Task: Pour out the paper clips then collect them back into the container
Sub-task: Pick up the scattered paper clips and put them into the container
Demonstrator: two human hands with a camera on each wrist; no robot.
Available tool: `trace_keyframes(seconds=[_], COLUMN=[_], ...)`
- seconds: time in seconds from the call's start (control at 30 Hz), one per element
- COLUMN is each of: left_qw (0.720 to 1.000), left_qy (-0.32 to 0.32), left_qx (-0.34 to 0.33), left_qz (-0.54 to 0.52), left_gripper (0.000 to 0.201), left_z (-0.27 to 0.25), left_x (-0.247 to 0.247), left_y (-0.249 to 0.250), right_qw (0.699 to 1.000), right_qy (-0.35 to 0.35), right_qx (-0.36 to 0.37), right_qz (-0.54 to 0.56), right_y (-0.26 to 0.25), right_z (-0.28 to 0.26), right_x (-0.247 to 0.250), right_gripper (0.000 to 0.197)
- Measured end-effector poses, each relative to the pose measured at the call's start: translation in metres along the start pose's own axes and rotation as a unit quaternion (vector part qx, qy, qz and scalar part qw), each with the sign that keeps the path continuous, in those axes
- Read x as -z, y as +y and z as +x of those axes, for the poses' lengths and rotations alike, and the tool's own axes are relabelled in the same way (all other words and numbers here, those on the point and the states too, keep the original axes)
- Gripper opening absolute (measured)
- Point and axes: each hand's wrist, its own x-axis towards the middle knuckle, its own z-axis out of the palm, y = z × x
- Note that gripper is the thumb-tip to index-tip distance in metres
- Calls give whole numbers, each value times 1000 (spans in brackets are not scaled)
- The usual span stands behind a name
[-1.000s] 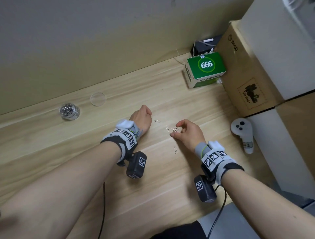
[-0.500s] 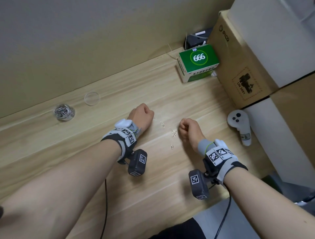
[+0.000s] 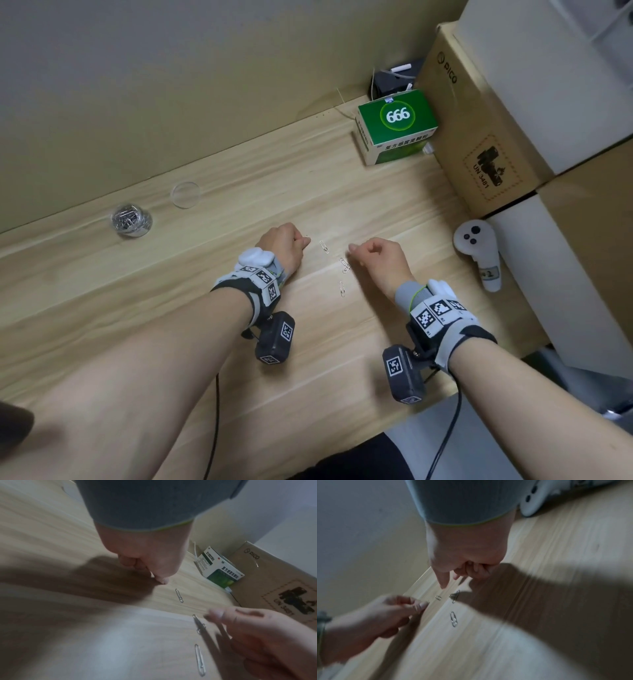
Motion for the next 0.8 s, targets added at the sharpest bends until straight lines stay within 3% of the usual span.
trace_keyframes(seconds=[0.2,0.27,0.37,0.57,0.8], left_qw=[998,998,997,996,975], left_qy=[47,46,32,4,33], left_qx=[24,32,56,75,155], left_qz=[-21,-28,-32,-52,-154], left_gripper=[30,25,15,23,19], left_z=[-12,-14,-18,-37,-54], left_x=[3,6,10,12,52], left_y=[-14,-18,-20,-20,-29], right_qw=[976,970,962,973,983], right_qy=[-7,-9,-30,-58,-91], right_qx=[60,72,64,52,36], right_qz=[-208,-232,-264,-216,-157], right_y=[8,7,5,9,-22], right_z=[-8,-11,-13,-20,-18], right_x=[-1,-4,-11,-18,-36], right_gripper=[24,16,20,24,22])
